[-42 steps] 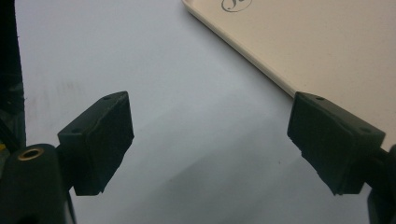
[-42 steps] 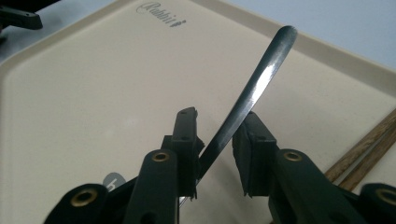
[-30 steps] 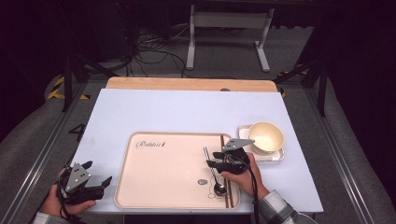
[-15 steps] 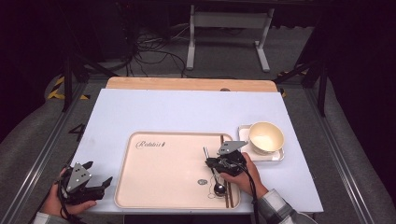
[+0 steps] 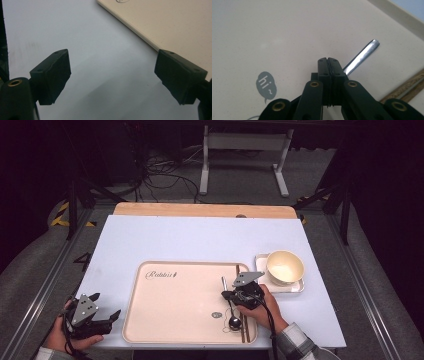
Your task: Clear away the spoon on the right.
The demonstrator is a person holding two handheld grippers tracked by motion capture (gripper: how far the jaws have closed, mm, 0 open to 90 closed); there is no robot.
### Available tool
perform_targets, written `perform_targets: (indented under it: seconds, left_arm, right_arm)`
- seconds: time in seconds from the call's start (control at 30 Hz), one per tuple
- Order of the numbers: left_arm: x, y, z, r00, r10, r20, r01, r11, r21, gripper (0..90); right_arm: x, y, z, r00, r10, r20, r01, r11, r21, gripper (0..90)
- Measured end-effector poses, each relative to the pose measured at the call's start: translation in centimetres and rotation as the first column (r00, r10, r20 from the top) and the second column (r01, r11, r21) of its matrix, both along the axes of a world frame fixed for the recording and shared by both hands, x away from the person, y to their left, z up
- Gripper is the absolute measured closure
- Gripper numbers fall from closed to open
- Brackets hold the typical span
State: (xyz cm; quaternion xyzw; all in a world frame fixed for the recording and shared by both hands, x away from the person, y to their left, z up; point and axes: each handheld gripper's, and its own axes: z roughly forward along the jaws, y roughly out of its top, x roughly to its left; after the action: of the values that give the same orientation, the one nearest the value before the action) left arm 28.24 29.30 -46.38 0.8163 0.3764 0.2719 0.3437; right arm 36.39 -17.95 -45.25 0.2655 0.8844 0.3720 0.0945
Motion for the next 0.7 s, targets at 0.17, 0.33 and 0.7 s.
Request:
perform_targets:
  seconds: [0.17, 0.33, 0.7]
  left_arm:
    - [0.0, 0.0, 0.0, 1.0000, -0.004, 0.000, 0.004, 1.0000, 0.003, 14.4]
    - [0.2, -0.1, -0.1, 0.9999, -0.007, -0.008, 0.007, 1.0000, 0.004, 14.4]
    - [0.3, -0.2, 0.0, 0.9999, -0.011, -0.004, 0.011, 0.9999, -0.013, 14.5]
  right_arm:
    - [0.0, -0.3, 0.0, 0.9996, -0.027, -0.002, 0.027, 1.000, -0.002, 89.6]
    - [-0.1, -0.4, 0.0, 0.9996, -0.029, 0.003, 0.029, 1.000, 0.004, 89.9]
    - [-0.1, -1.2, 0.2, 0.9973, -0.073, -0.008, 0.073, 0.997, 0.022, 85.8]
